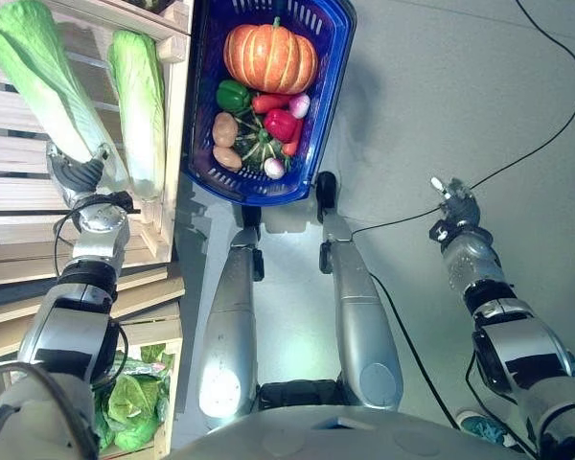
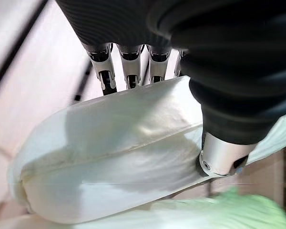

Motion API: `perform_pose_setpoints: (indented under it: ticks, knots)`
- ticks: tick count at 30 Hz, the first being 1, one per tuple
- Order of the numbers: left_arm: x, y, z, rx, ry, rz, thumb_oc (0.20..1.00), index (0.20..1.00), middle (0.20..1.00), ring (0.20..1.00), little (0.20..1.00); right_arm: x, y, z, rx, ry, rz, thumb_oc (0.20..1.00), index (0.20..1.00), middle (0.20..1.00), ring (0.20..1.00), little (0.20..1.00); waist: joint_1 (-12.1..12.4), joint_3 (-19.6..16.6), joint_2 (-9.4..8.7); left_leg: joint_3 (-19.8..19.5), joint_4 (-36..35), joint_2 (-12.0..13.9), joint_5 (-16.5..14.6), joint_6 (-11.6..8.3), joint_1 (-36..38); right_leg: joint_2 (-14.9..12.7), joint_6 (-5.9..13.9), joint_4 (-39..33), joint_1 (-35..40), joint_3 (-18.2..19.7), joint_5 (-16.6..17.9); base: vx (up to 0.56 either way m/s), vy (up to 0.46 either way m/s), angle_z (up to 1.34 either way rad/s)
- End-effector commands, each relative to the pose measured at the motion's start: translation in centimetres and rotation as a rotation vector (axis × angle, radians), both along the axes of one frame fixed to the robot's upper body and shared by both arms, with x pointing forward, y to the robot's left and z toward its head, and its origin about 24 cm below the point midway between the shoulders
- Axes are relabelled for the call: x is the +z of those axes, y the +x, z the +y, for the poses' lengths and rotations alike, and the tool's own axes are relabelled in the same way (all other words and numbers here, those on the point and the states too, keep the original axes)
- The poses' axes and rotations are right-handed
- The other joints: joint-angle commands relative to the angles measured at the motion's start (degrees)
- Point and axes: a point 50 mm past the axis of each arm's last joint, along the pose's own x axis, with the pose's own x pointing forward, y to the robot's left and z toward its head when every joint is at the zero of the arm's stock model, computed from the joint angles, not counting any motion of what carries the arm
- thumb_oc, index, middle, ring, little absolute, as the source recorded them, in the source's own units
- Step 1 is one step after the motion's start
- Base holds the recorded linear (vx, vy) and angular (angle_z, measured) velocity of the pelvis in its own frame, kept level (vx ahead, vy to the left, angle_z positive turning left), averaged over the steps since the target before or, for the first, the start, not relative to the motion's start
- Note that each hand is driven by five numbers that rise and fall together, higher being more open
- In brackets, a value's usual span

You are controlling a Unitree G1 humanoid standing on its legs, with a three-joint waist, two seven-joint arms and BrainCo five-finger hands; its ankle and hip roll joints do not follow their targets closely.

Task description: Pick up fruits and vegetables into the basket

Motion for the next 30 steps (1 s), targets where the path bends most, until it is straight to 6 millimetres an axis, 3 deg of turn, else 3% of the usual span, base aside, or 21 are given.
perform_pose_setpoints:
  ticks: [1,2,14,21,30]
  knots:
    - [2.4,0.4,-2.0,-0.062,0.073,-0.178,0.2,0.2,0.2,0.2,0.2,1.6,-1.2,-2.2,-0.125,-0.045,-0.104,1.0,1.0,1.0,1.0,1.0,0.8,-2.1,1.89,-0.3,-6.9,-1.7,3.2,-0.34,1.1,3.3,-0.03,5.3,2.8,-3.3,-9.5,0.0,0.0,0.0]
    - [3.0,0.4,-2.7,-0.087,0.111,-0.209,0.2,0.2,0.2,0.2,0.2,2.7,-1.0,-1.7,-0.128,-0.055,-0.171,1.0,1.0,1.0,1.0,1.0,0.7,-2.1,1.93,-0.2,-6.8,-1.7,2.8,-0.37,1.4,3.4,-0.01,5.4,3.1,-3.3,-9.9,0.0,0.0,0.0]
    - [6.6,0.4,-5.5,-0.254,0.336,-0.28,0.2,0.2,0.2,0.2,0.2,8.4,-1.1,2.4,-0.029,-0.111,-0.498,1.0,1.0,1.0,1.0,1.0,-0.1,-2.1,2.67,0.4,-7.9,-1.8,3.4,-0.34,1.5,3.5,0.21,4.4,3.2,-2.9,-9.3,0.0,0.009,-0.02]
    - [8.7,0.0,-8.1,-0.44,0.486,-0.288,0.2,0.2,0.2,0.2,0.2,12.1,-2.2,6.0,0.18,-0.134,-0.7,1.0,1.0,1.0,1.0,1.0,-0.9,-2.1,3.09,1.0,-9.0,-1.8,3.7,-0.35,2.3,3.4,0.54,3.7,4.0,-2.8,-9.1,0.0,0.01,-0.04]
    - [10.2,-0.9,-10.8,-0.641,0.576,-0.263,0.2,0.2,0.2,0.2,0.2,14.3,-3.6,10.1,0.435,-0.163,-0.805,1.0,1.0,1.0,1.0,1.0,-1.4,-2.1,3.25,1.9,-9.8,-1.7,3.7,-0.4,3.3,3.3,0.92,2.9,5.2,-2.6,-9.2,0.01,0.009,-0.03]
